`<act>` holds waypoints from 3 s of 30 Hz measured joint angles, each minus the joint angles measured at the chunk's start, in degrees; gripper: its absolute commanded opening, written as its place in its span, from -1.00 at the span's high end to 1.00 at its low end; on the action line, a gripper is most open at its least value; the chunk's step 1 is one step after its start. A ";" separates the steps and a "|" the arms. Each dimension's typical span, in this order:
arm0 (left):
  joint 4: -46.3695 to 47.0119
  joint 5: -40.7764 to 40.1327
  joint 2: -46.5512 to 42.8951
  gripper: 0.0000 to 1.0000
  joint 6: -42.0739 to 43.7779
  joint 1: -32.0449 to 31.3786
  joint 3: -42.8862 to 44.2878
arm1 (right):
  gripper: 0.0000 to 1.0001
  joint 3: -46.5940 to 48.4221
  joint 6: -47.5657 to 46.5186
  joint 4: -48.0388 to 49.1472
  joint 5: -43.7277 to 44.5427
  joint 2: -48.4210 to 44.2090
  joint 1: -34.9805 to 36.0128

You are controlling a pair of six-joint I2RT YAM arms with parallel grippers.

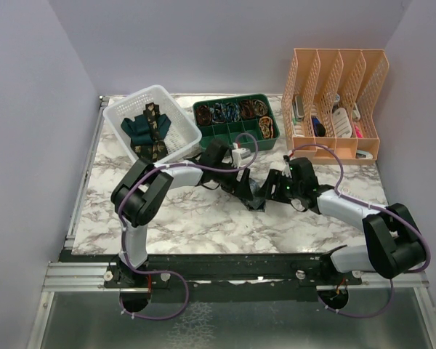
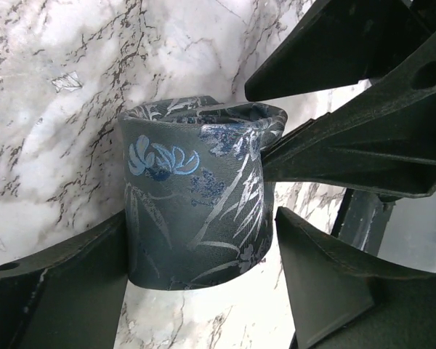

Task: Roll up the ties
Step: Pick up the tie at the center of the board.

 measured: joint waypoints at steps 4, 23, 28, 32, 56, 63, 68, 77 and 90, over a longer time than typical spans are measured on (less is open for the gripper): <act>1.57 0.81 0.17 -0.25 -1.11 0.00 -0.94 | -0.29 -0.55 0.00 1.03 -0.44 0.17 -0.02; 6.43 2.95 0.98 1.00 -3.63 0.00 -2.84 | -0.64 -1.36 -0.94 2.43 -3.08 0.48 -0.68; 6.97 2.93 0.24 1.00 -1.38 0.00 -4.02 | -0.70 -1.01 -4.94 2.84 -6.71 -1.57 -2.60; 6.49 2.86 -0.42 1.00 1.07 -0.13 -4.35 | -0.73 -1.38 -10.86 7.98 -9.38 -3.98 -3.48; 17.57 -3.54 -16.11 1.00 17.81 -2.56 -23.19 | -0.78 -14.03 -26.45 49.94 -38.86 11.93 -3.45; 18.01 -4.07 -16.98 1.00 19.58 -2.97 -23.96 | -0.78 -11.93 -29.59 52.04 -40.96 15.47 -3.45; 18.18 -4.13 -17.27 1.00 20.85 -3.17 -24.28 | -0.75 -8.50 -34.03 49.37 -41.72 18.29 -3.45; 18.23 -4.20 -17.27 1.00 22.12 -3.19 -24.26 | -0.70 -3.58 -37.00 47.25 -51.76 24.92 -2.82; 18.23 -4.87 -17.27 1.00 22.45 -3.43 -24.26 | -0.38 -0.20 -44.06 37.90 -57.24 26.67 -0.50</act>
